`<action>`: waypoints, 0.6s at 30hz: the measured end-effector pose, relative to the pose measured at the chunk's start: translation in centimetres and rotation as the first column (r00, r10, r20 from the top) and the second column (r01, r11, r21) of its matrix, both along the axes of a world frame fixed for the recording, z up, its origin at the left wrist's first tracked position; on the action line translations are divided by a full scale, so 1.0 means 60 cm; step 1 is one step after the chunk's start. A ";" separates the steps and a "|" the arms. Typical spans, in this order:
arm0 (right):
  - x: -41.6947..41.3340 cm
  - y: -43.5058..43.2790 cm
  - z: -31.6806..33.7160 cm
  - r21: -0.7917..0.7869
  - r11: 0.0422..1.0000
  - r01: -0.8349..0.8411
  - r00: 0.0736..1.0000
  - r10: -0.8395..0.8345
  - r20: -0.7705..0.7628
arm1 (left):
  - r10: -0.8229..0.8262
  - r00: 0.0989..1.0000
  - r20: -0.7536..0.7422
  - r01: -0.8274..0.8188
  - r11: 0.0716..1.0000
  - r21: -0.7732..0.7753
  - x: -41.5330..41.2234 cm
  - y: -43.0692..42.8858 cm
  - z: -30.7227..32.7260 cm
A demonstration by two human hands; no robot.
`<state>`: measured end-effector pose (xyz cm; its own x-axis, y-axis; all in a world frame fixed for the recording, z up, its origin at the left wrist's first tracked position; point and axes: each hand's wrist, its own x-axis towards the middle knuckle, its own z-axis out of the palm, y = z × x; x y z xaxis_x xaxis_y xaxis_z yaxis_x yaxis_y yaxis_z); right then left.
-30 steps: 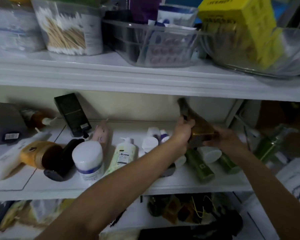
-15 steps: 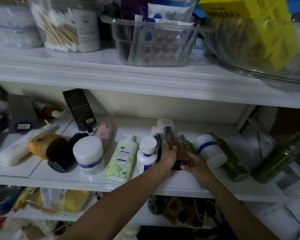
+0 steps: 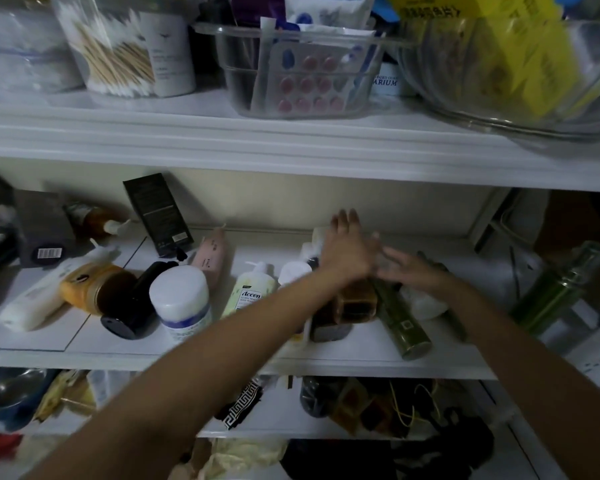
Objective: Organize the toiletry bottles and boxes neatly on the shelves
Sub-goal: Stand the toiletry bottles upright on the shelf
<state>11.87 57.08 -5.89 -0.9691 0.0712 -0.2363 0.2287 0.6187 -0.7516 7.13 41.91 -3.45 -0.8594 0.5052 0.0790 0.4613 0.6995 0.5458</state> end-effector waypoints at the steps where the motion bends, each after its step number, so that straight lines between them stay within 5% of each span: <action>1: -0.011 0.001 0.019 0.072 0.997 -0.004 1.000 0.003 0.010 | -0.019 0.998 -0.063 0.015 0.998 -0.065 -0.019 -0.010 0.031; 3: -0.034 -0.010 0.051 0.251 0.967 -0.029 0.999 0.036 -0.024 | -0.027 0.991 -0.133 -0.001 0.979 -0.203 -0.063 -0.043 0.077; 7: -0.082 -0.048 0.076 0.656 0.754 -0.039 0.990 0.116 -0.074 | 0.002 0.974 -0.226 -0.093 0.915 -0.392 -0.127 -0.128 0.099; 10: -0.103 -0.076 0.047 0.722 0.689 -0.058 0.990 0.132 -0.047 | 0.052 0.985 -0.167 -0.118 0.902 -0.415 -0.138 -0.170 0.066; 18: -0.108 -0.106 0.015 0.710 0.703 -0.030 0.993 0.103 -0.060 | 0.169 0.975 -0.144 -0.220 0.828 -0.515 -0.153 -0.289 -0.003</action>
